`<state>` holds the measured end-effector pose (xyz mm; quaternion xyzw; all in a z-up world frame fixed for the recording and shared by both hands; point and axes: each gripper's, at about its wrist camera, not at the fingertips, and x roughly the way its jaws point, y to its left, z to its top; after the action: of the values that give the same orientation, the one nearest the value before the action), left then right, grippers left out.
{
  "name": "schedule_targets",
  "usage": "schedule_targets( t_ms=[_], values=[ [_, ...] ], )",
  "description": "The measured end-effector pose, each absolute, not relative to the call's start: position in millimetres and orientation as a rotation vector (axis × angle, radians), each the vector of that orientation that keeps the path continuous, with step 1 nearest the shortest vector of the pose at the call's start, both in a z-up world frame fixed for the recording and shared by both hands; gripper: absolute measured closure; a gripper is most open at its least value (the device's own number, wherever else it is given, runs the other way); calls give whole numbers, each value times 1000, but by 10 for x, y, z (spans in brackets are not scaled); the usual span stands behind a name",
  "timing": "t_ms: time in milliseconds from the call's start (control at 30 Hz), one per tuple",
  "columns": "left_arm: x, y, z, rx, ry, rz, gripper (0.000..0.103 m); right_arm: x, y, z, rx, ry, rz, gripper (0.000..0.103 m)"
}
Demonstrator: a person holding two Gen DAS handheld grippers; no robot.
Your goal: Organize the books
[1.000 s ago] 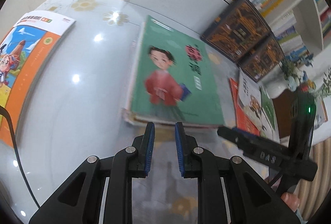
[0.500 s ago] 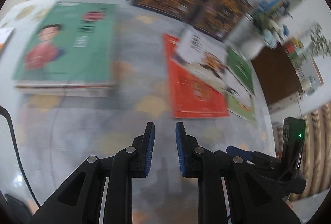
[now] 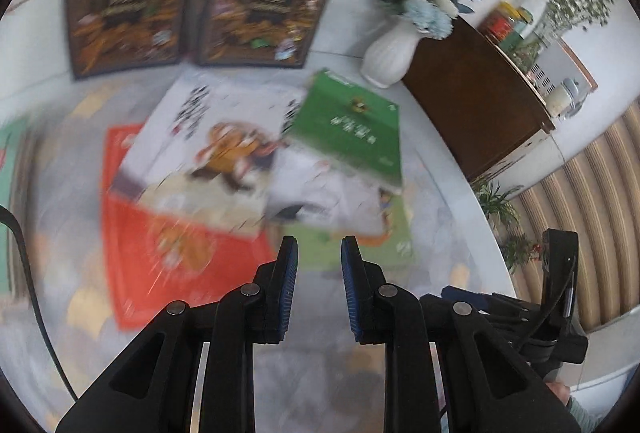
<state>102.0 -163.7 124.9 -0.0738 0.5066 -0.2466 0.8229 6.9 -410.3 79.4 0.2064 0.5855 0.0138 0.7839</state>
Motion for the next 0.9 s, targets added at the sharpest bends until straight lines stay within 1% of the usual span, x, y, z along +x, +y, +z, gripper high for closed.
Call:
schedule_targets(
  t_ms=[200,233,267,633,900],
  values=[
    [1402,-2088,1227,-46,1085,-544,83,406,-4460,818,473,1222,-4,45],
    [1497,-2142,1194,-37,1092,-543,81,467,-4492,814,476,1215,-8,45],
    [1586,-2179,1159,-36,1099,-543,79,529,-4533,815,480,1207,-12,45],
    [2478,-2410,606,-68,1183,-553,80,1271,-4704,581,489,1153,-68,45],
    [2845,-2494,367,-122,1217,-569,80,1616,-4720,398,500,1144,-93,45]
  ],
)
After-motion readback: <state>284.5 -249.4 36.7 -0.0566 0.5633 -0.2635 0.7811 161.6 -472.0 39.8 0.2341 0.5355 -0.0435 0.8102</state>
